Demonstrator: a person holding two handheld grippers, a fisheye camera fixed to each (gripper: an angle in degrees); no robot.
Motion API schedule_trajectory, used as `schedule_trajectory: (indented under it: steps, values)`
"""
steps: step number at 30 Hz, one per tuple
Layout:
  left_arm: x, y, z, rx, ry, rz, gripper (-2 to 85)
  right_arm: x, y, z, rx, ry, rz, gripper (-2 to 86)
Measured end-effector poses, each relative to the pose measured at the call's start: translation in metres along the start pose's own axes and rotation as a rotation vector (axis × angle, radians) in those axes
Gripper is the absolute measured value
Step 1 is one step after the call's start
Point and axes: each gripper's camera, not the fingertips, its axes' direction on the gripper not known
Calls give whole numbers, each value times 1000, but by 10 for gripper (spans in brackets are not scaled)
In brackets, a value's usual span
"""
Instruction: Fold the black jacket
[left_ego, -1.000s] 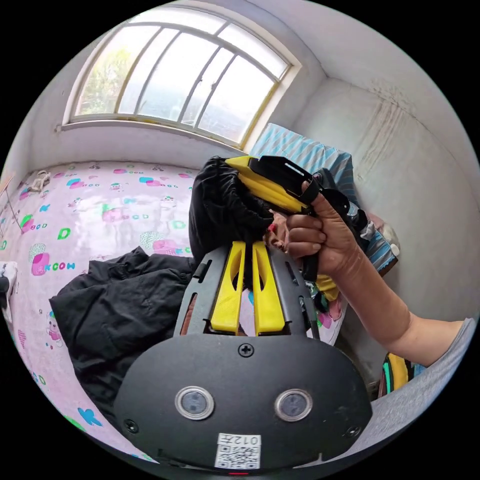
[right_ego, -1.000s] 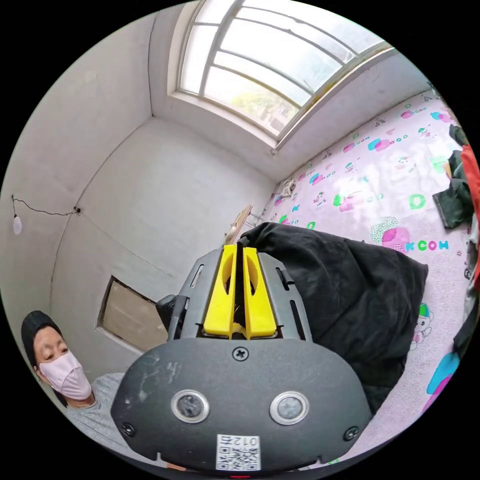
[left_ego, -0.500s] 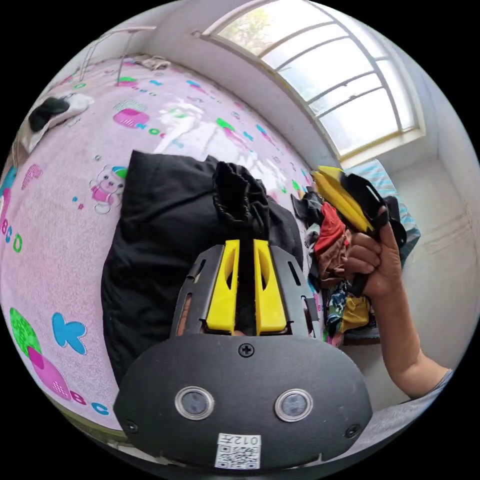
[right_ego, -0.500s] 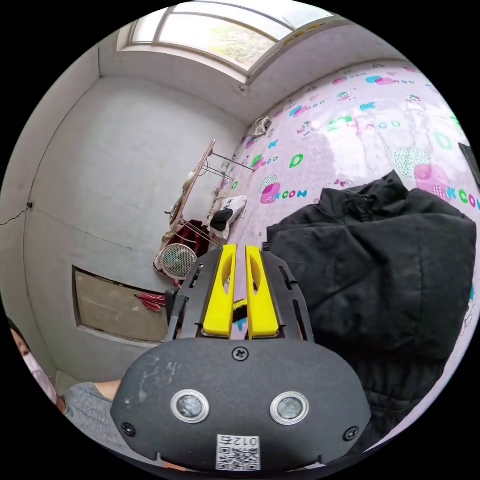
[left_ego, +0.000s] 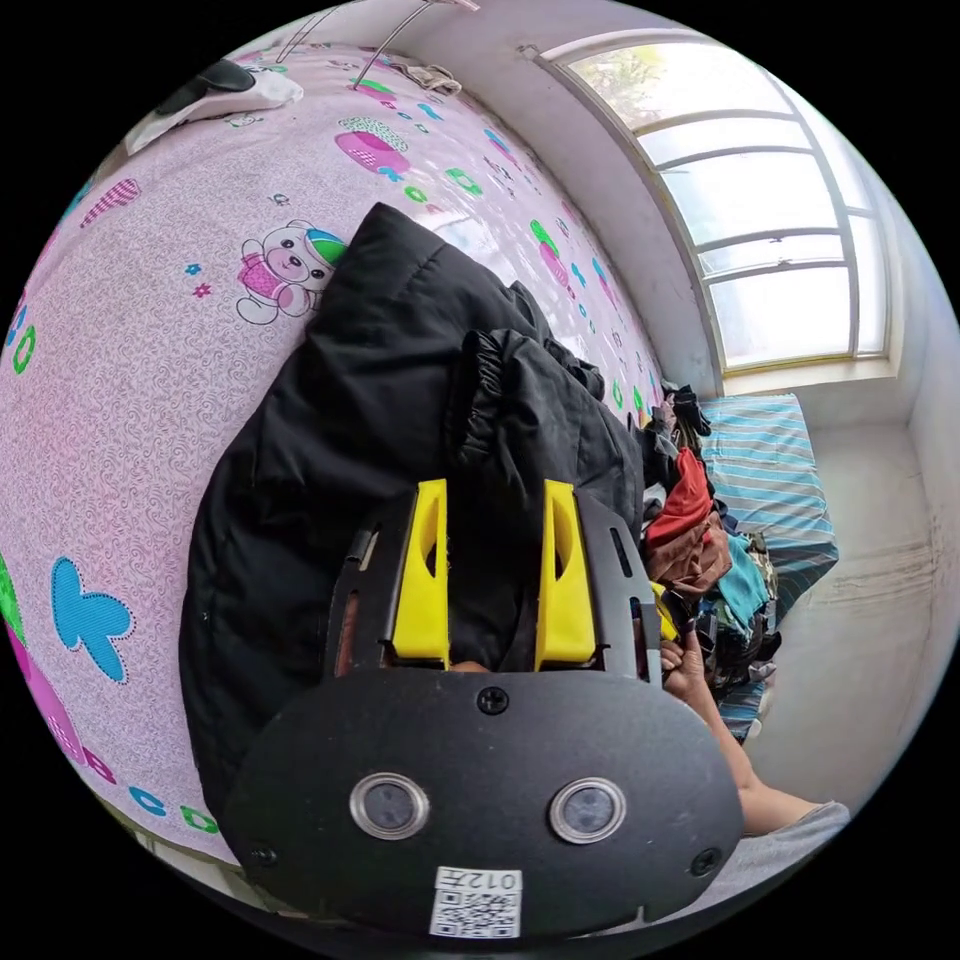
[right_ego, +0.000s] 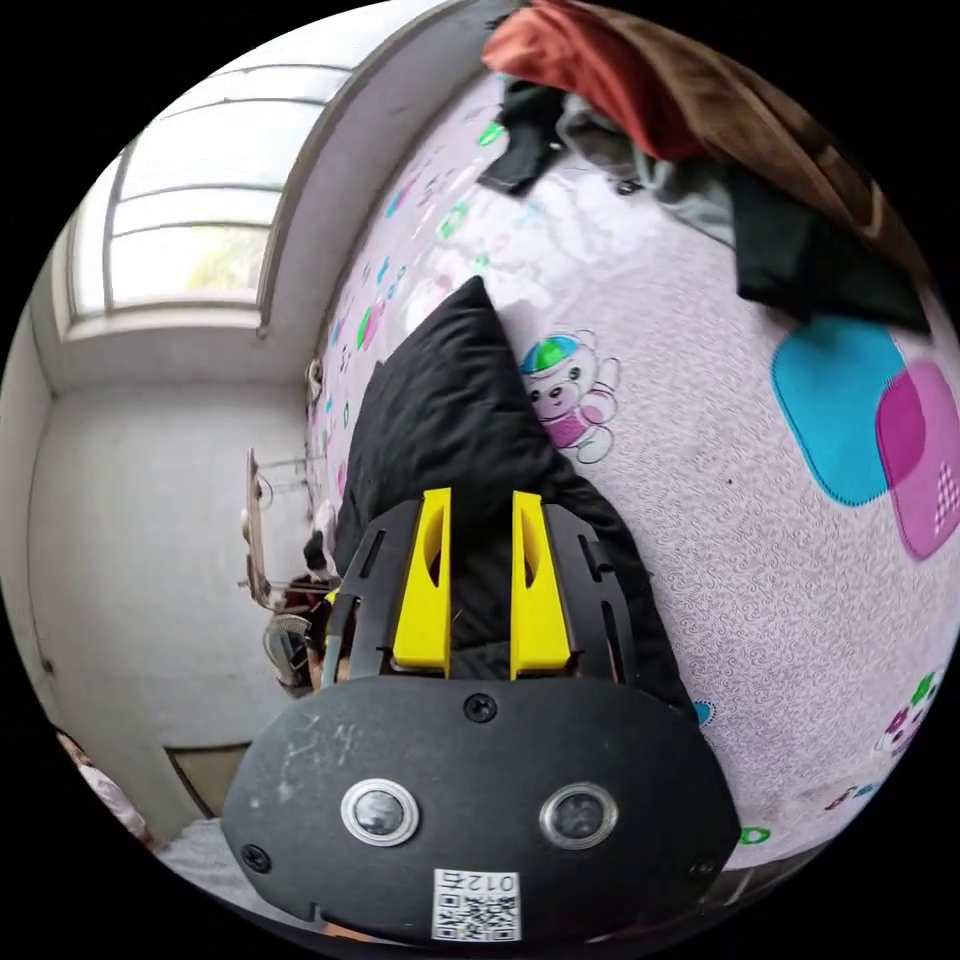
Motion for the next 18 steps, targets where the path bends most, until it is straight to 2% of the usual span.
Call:
schedule_trajectory:
  steps: [3,5,7,8,11,13,15,18]
  values:
    - [19,-9,10,10,-58,-20,77,60,4,-12,1,-65,84,91]
    - [38,-13,3,57,-27,15,65,82,7,-18,6,-79,77,87]
    - [59,-15,-11,119,-16,77,55,93,8,-17,-20,-28,44,79]
    - [68,-16,-14,134,-68,111,50,102,11,-13,-46,19,18,70]
    - [52,-19,12,49,-213,54,41,129,27,-11,-82,77,-21,47]
    - [30,-15,31,-12,-197,-28,36,146,39,-25,-76,52,-17,43]
    - [17,-2,25,47,-95,-81,28,153,53,-47,-77,52,-43,43]
    - [31,20,-11,194,-179,-72,18,137,82,-100,-15,162,-178,55]
